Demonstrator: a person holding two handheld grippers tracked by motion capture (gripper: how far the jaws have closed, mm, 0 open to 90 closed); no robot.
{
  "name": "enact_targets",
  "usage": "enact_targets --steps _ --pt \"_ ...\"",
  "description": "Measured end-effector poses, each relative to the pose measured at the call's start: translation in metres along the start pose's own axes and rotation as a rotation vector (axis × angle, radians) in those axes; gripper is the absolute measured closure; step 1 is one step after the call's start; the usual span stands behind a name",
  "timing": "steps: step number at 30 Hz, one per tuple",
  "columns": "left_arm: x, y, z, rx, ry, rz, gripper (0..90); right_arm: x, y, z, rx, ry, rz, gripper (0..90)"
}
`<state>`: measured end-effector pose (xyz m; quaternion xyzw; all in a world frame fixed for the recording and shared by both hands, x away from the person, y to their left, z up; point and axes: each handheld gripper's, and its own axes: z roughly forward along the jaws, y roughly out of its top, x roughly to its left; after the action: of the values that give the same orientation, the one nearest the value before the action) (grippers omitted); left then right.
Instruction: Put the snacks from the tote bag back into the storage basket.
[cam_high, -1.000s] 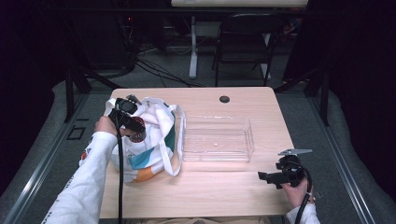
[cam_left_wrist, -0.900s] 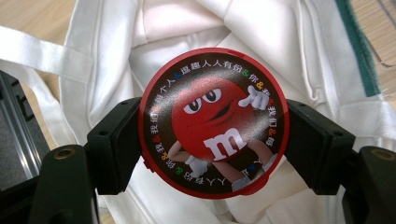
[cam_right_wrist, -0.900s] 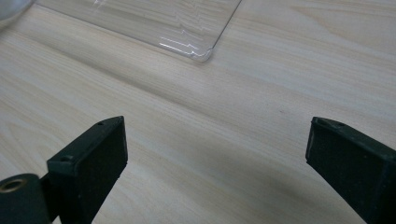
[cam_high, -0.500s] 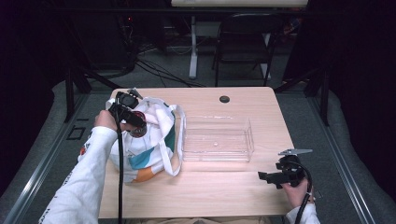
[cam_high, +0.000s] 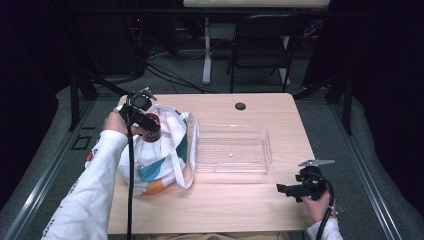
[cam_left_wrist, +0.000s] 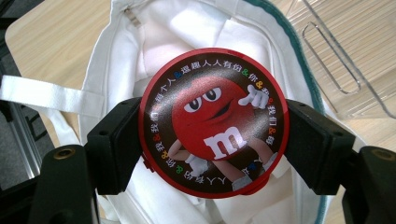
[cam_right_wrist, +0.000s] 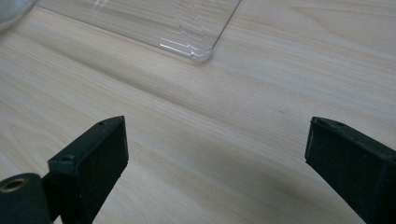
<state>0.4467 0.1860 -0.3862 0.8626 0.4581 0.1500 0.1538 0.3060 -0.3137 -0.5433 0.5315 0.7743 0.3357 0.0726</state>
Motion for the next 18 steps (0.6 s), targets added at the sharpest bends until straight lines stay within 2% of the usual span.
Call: enact_targets --steps 10,18 --pt "-0.01 0.011 -0.008 -0.032 -0.007 0.023 25.8 0.0 0.0 0.0 0.003 -0.001 -0.001 5.8" --pt "-0.02 0.02 -0.013 -0.039 -0.023 0.057 25.8 0.0 0.0 0.0 0.005 0.0 -0.003 5.9"
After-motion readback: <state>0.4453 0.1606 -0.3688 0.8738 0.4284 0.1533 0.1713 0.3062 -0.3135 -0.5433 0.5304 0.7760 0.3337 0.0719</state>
